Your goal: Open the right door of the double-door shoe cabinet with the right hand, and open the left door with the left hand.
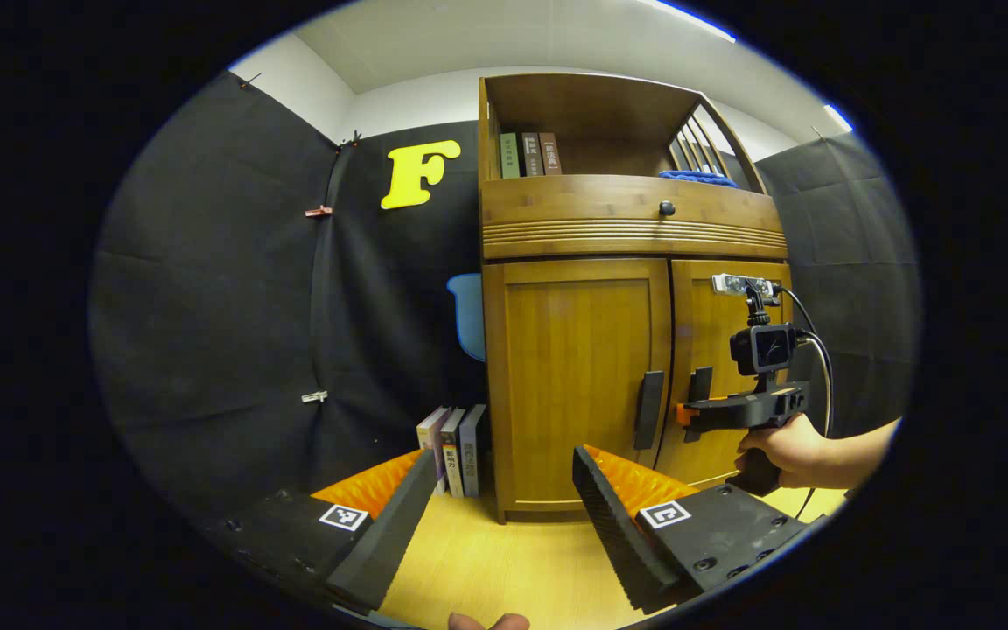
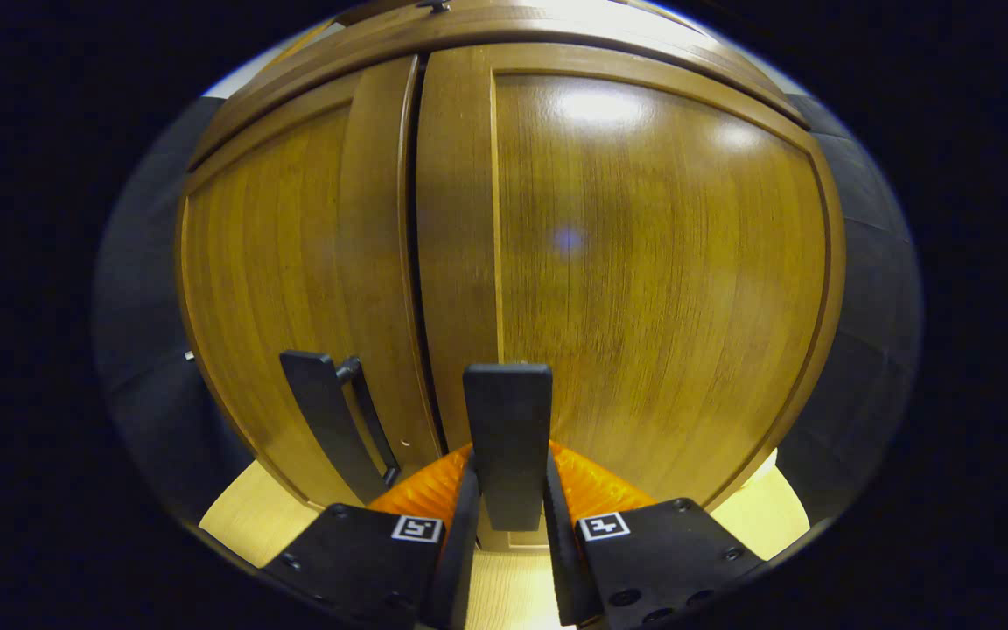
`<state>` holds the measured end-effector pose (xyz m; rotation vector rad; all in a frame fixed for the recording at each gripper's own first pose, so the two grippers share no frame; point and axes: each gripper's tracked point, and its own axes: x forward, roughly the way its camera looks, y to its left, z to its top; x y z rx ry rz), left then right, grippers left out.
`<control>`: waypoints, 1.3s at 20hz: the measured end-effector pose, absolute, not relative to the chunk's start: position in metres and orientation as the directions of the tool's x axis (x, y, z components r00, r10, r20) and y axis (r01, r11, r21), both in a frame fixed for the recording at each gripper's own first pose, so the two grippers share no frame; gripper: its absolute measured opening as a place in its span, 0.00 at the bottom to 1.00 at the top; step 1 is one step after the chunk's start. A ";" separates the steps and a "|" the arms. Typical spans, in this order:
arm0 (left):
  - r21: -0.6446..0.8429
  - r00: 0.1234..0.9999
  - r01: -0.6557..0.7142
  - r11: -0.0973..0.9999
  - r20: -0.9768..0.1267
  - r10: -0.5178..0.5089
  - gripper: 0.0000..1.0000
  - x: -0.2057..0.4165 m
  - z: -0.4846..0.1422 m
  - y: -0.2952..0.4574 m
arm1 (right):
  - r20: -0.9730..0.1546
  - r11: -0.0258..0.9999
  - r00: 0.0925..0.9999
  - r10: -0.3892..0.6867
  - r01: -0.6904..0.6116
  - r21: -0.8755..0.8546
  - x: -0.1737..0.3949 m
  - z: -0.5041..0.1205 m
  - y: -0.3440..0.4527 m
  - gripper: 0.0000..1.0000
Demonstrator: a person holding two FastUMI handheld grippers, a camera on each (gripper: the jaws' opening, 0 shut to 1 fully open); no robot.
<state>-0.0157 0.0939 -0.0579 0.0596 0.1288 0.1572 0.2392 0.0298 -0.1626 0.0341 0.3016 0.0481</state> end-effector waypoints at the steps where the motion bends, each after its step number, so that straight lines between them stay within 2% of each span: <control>1: 0.069 0.977 -0.164 0.984 -0.127 0.171 0.97 -0.020 -0.060 0.097 | -0.293 0.998 0.954 0.055 -0.048 0.032 0.240 -0.165 0.028 0.42; 2: 0.066 0.975 -0.173 0.983 -0.132 0.180 0.97 -0.023 -0.061 0.100 | -0.283 0.998 0.958 0.057 -0.052 0.025 0.241 -0.163 0.027 0.34; 4: 0.058 0.972 -0.182 0.982 -0.141 0.188 0.97 -0.028 -0.062 0.100 | -0.288 0.998 0.956 0.057 -0.056 0.014 0.237 -0.162 0.026 0.28; 14: 0.079 0.977 -0.169 0.983 -0.119 0.177 0.96 -0.047 -0.053 0.076 | -0.291 0.991 0.950 0.117 -0.095 0.090 0.238 -0.165 0.029 0.28; 26: 0.078 0.991 -0.094 0.993 -0.091 0.100 0.96 -0.042 -0.039 0.022 | -0.266 0.989 0.960 0.090 -0.054 0.137 0.239 -0.157 0.027 0.28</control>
